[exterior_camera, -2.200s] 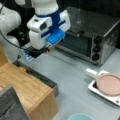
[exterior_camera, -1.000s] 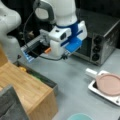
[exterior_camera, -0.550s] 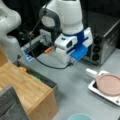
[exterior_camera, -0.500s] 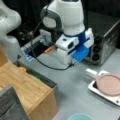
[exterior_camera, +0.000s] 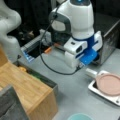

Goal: Pick up the pan. Place the pan on the table. Pick up the bowl. Place the bowl on the stove.

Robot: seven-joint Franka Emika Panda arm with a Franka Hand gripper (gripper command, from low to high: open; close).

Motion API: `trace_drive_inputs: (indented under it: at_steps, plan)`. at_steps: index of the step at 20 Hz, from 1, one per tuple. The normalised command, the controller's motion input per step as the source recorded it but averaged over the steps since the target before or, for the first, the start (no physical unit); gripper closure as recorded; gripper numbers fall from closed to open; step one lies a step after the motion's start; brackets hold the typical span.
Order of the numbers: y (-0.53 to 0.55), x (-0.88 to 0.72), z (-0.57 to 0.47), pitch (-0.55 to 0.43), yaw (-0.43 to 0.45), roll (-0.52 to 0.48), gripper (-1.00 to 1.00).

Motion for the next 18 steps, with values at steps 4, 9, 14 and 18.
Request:
trace_drive_inputs:
  at_steps: [4, 9, 14, 18]
  plan:
    - [0.26, 0.20, -0.05, 0.163, -0.115, -0.056, -1.00]
    - [0.32, 0.21, -0.10, 0.094, -0.070, -0.081, -1.00]
    - [0.19, 0.19, -0.02, 0.059, 0.008, -0.123, -1.00]
    - [0.02, 0.17, 0.01, 0.049, 0.058, -0.141, -1.00]
